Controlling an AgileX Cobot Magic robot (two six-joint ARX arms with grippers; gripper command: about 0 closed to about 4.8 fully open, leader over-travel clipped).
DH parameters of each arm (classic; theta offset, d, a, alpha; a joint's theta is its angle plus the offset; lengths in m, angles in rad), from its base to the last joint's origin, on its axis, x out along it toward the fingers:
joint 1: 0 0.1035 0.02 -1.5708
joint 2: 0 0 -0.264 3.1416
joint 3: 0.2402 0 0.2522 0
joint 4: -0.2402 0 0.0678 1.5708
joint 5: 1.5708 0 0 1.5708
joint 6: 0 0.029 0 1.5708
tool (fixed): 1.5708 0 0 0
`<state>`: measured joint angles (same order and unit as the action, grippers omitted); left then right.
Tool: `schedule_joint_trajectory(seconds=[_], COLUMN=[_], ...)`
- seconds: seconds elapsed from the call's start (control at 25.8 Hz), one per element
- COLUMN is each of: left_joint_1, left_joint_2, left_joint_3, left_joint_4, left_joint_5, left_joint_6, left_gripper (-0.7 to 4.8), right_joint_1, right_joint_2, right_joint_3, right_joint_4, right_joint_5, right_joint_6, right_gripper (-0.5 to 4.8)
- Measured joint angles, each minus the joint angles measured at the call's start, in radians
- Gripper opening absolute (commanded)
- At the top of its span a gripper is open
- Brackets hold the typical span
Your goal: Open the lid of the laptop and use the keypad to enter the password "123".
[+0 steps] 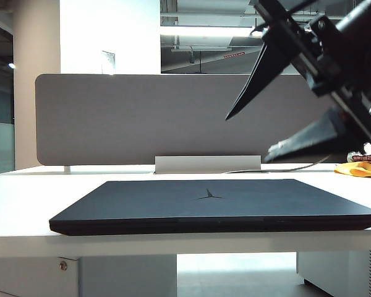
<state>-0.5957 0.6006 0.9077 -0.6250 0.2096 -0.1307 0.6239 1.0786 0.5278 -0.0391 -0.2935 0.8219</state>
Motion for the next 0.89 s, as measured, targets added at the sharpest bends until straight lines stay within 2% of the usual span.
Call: schedule_joint_trajectory(seconds=[0.15, 0.23, 0.43, 0.62, 0.74, 0.89], left_joint_1=[-0.083, -0.085, -0.086, -0.086, -0.086, -0.086], left_joint_2=[0.011, 0.024, 0.073, 0.087, 0.09, 0.09], left_joint_3=[0.0, 0.0, 0.0, 0.0, 0.0, 0.0], left_joint_4=[0.0, 0.001, 0.004, 0.013, 0.01, 0.005], left_joint_5=[-0.067, -0.073, -0.072, -0.068, -0.068, -0.068], left_joint_6=[0.0, -0.002, -0.004, -0.004, 0.0, 0.0], left_gripper=[-0.05, -0.05, -0.05, -0.05, -0.05, -0.05], right_joint_1=[0.004, 0.005, 0.011, 0.022, 0.06, 0.062], right_joint_2=[0.006, 0.005, 0.045, 0.232, 0.342, 0.456], right_joint_3=[-0.168, -0.227, -0.244, -0.244, -0.242, -0.234], right_joint_4=[0.259, 0.335, 0.397, 0.594, 0.711, 0.851], right_joint_5=[0.006, 0.018, 0.039, 0.009, 0.005, 0.006], right_joint_6=[0.212, 0.289, 0.362, 0.465, 0.515, 0.564], right_gripper=[3.15, 3.15, 3.0, 3.0, 2.61, 2.61])
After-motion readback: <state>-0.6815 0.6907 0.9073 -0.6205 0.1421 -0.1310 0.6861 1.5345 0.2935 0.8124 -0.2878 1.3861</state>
